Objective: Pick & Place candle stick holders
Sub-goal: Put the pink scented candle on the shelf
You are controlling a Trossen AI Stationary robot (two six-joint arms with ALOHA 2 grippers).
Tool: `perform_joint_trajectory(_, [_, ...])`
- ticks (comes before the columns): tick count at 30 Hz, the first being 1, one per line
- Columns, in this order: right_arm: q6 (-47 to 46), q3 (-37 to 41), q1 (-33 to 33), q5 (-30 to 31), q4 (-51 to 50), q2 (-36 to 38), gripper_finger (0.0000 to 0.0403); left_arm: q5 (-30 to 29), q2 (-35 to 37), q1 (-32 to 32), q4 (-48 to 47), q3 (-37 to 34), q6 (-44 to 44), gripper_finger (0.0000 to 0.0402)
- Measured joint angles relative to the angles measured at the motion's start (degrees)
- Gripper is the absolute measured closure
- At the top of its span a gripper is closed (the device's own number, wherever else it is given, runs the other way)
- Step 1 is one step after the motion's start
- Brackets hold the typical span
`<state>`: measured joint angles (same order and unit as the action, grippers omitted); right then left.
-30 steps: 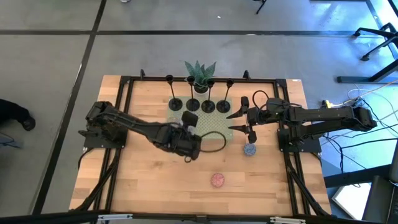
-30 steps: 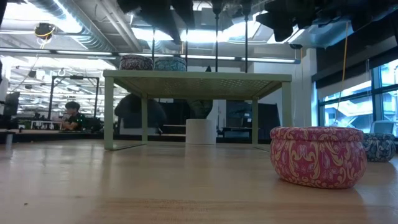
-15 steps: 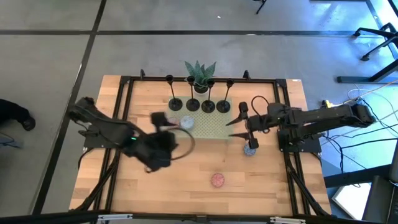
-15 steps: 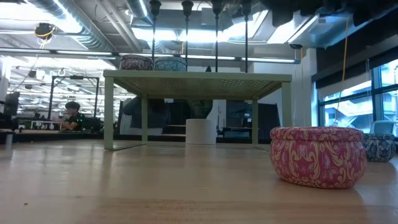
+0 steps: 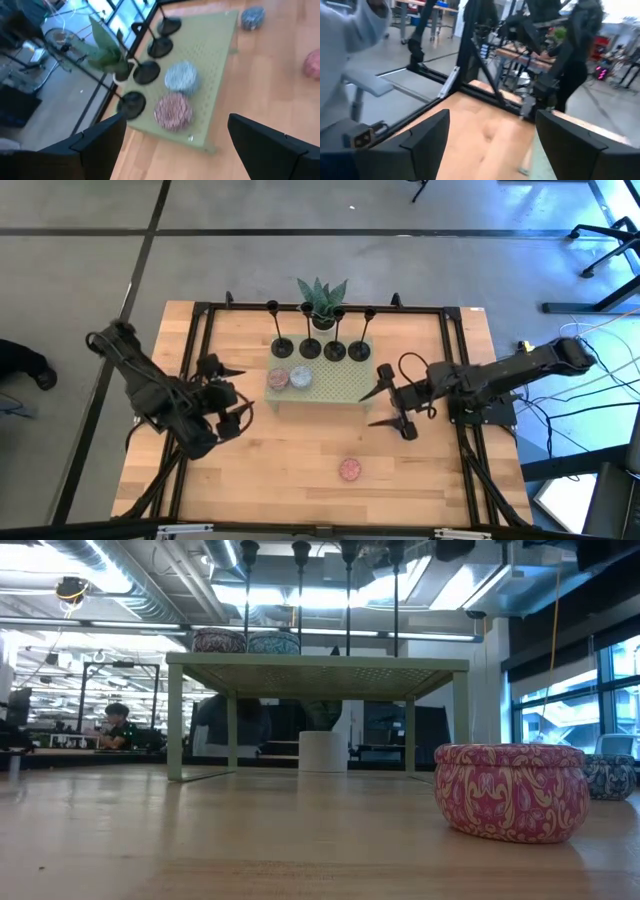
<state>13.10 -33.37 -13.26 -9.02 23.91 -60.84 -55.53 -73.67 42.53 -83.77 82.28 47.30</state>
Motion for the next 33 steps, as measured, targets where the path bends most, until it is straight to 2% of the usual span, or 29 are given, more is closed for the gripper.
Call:
perform_joint_trajectory(5, [-1.6,-6.0,-3.5,0.7,-5.4,-4.9,0.0102,0.1,3.9,1.8,6.7,-12.5,4.5,0.0054])
perform_joint_trajectory(9, [-4.0,-10.9,-5.9,6.5,-14.5,-9.3,0.0102,6.4,7.9,2.5,18.2,-20.5,2.9,0.0054])
perform_joint_trajectory(12, [-8.4,-12.3,-7.5,7.4,-17.8,-12.4,0.0102,8.9,10.7,3.3,28.8,-25.0,-2.3,0.0054])
perform_joint_trajectory(18, [-15.3,-12.3,-10.5,7.4,-17.1,-18.4,0.0102,13.1,14.7,5.3,48.8,-31.5,-20.6,0.0054])
perform_joint_trajectory(21, [-17.4,-12.3,-11.7,7.5,-15.5,-22.7,0.0102,14.8,16.5,5.8,56.5,-34.7,-26.9,0.0054])
perform_joint_trajectory(28, [-21.0,-12.3,-13.1,7.5,-13.1,-31.2,0.0102,18.1,18.6,5.7,73.7,-43.0,-30.0,0.0054])
perform_joint_trajectory(33, [-24.8,-12.3,-14.1,6.5,-13.1,-34.9,0.0102,16.4,18.7,5.7,76.3,-44.5,-30.1,0.0054])
